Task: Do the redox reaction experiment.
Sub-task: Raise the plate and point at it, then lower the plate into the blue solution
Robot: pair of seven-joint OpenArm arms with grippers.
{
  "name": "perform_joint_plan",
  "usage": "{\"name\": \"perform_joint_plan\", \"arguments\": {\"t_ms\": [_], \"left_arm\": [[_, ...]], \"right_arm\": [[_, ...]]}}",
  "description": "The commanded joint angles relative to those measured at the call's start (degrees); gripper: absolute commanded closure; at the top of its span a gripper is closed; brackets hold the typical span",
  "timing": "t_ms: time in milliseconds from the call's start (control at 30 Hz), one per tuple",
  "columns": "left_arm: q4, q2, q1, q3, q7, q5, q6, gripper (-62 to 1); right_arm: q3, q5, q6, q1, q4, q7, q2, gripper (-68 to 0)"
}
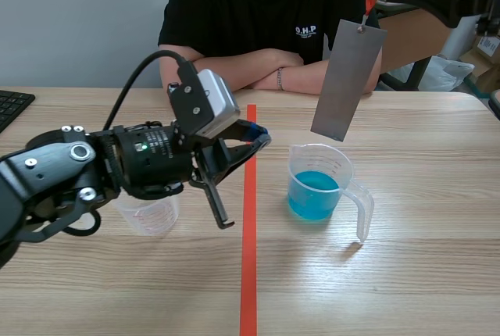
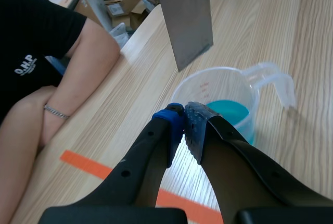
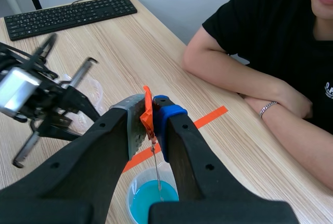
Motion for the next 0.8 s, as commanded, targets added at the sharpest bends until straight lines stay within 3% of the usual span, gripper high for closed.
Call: {"name": "perform_joint_plan", "arguments": {"t_ms": [0,133,267,400,600,767], "left_arm": [[4.44,-2.51,2.45,-1.62,0.5,-0.79,1.38,-4.7],[13.2,-9.75,10.62,-6.38,3.56,-4.85,3.74,-4.7],[20.44,-16.63,21.53,-14.16,5.31,-10.25,4.02,-4.7],[25.07,-20.9,35.08,-24.06,7.61,-12.22,4.63,-4.7],[26.1,-21.27,54.88,-38.1,8.26,-12.59,9.46,-4.7],[26.08,-17.49,67.36,-45.99,9.07,-12.59,13.07,-4.7]], "right_arm": [[0.85,1.01,-0.2,0.68,0.59,0.85,0.79,-1.5],[0.85,1.01,-0.2,0.68,0.59,0.85,0.76,-1.5],[0.85,0.94,-0.2,0.68,0.59,0.87,0.76,-1.5],[0.81,0.79,-0.17,0.63,0.59,0.9,0.74,-1.5],[0.81,-0.79,0.5,-0.57,0.44,1.7,0.28,-1.5],[0.74,-2.32,1.09,-1.81,-0.57,2.49,-1.14,-1.5]]}}
